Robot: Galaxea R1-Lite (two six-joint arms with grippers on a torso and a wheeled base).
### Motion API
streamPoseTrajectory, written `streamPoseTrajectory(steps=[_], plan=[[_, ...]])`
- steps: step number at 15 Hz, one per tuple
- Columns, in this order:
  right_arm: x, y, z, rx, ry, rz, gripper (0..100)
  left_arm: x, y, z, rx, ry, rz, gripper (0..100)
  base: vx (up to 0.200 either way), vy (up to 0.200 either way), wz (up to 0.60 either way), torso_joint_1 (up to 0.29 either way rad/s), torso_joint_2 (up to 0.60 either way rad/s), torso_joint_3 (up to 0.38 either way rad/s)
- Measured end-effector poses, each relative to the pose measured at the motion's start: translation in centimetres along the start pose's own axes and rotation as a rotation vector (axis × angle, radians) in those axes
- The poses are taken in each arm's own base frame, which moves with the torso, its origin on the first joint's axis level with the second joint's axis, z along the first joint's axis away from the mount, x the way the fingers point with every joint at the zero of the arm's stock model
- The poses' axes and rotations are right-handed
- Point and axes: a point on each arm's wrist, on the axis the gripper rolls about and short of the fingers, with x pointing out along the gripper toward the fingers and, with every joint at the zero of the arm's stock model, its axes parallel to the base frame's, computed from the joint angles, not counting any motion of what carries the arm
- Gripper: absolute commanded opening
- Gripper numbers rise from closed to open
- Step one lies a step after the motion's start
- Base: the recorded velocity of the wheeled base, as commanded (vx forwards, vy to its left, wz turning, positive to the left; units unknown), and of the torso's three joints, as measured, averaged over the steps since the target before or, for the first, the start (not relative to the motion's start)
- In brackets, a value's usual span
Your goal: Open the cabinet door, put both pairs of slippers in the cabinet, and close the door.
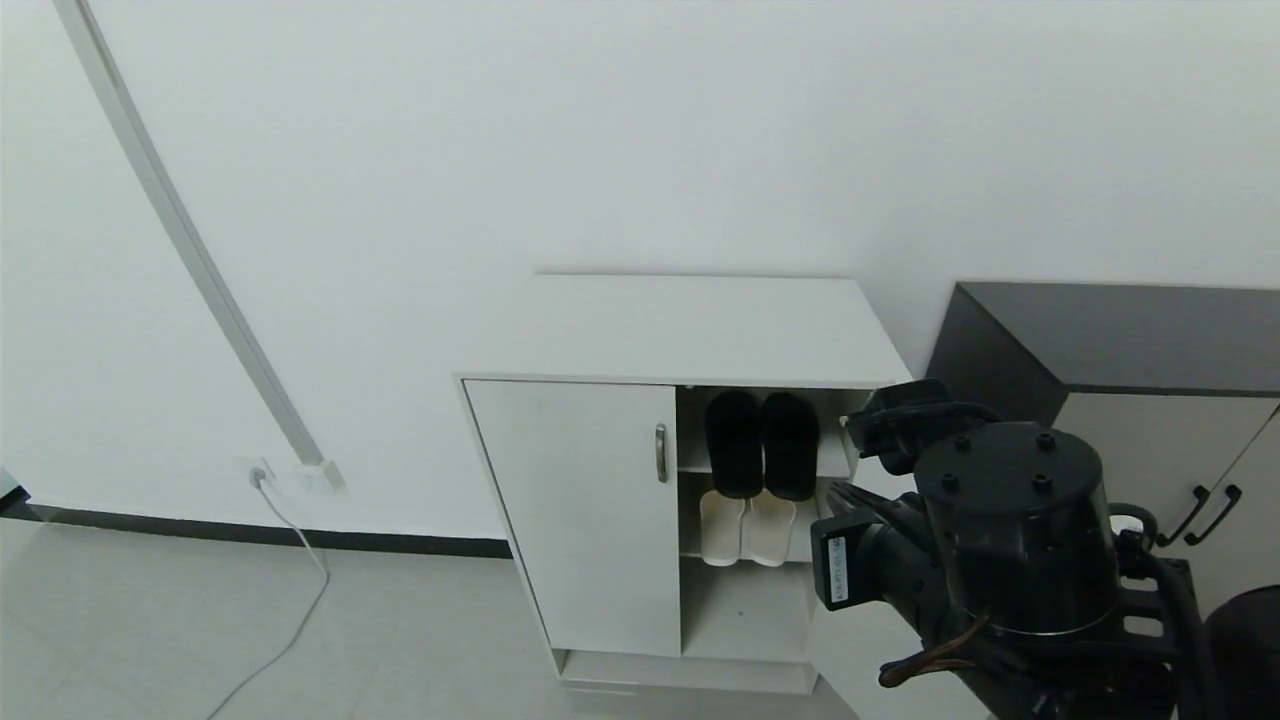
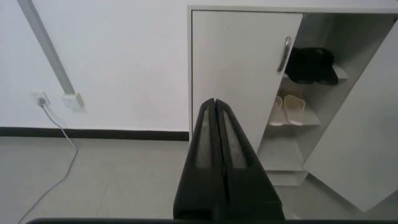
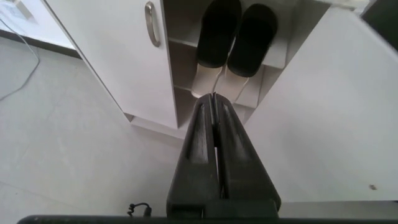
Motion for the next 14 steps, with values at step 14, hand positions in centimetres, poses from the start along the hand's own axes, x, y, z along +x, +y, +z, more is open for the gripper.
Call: streamPoseTrajectory(steps=[14], plan=[[-0.06,-0.27,-0.99,-0.053,0.026,-0.004,0,0.0,0.0,0.01,-0.004,0.0,0.001,0,0.0,0.0,-0.3,0.122,-0.26,-0.141]])
